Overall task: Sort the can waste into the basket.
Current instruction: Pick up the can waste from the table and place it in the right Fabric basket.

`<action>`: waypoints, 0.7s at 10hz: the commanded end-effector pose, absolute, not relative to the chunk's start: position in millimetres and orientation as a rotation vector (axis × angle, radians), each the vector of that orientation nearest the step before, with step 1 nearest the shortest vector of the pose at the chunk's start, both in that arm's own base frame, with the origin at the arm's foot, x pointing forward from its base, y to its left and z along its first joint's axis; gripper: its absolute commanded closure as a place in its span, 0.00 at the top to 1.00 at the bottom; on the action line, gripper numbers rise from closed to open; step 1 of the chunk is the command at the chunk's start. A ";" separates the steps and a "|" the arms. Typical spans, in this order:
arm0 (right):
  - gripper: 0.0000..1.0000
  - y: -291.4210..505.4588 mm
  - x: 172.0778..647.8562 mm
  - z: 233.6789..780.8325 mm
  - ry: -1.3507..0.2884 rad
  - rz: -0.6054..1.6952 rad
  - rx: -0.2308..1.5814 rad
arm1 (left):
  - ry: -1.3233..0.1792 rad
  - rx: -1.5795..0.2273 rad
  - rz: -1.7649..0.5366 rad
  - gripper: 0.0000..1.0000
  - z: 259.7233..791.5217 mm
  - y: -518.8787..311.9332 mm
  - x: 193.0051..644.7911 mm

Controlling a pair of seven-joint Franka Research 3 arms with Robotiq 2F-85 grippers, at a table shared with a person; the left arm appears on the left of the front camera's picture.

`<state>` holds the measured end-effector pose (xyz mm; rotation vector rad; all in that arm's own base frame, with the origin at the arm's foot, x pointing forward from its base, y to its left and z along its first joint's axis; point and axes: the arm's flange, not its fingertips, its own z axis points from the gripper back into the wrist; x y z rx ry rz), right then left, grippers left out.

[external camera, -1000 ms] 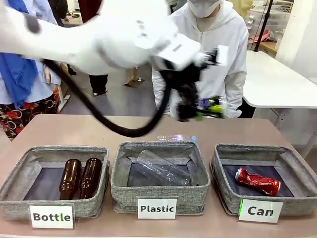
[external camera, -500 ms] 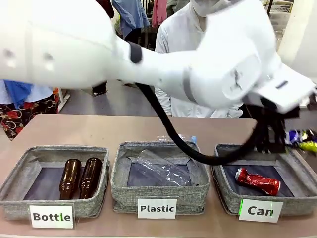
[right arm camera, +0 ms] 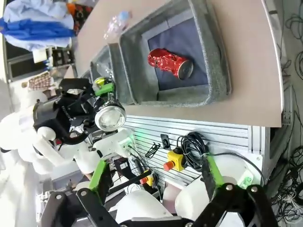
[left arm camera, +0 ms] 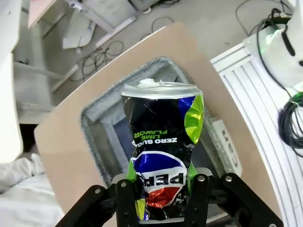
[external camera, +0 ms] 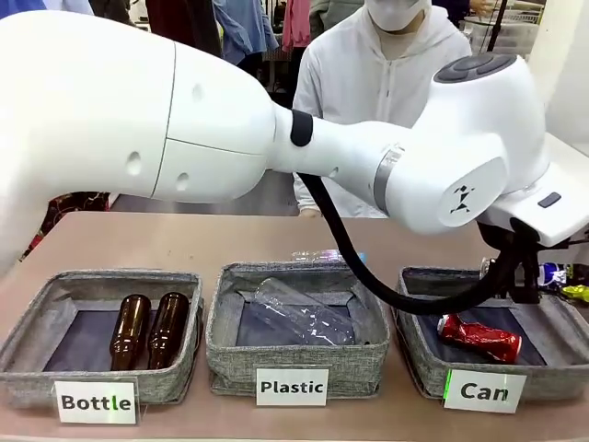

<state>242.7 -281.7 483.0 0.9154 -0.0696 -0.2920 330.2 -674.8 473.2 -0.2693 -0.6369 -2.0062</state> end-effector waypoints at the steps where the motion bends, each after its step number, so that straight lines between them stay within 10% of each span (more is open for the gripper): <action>1: 1.00 -283.4 249.3 488.9 -0.067 -0.316 0.911 | -0.630 -0.218 -2.003 0.89 484.5 -678.2 329.3; 7: 1.00 -283.4 249.3 488.9 -0.067 -0.316 0.911 | -0.661 -0.206 -1.931 1.00 491.9 -662.6 351.6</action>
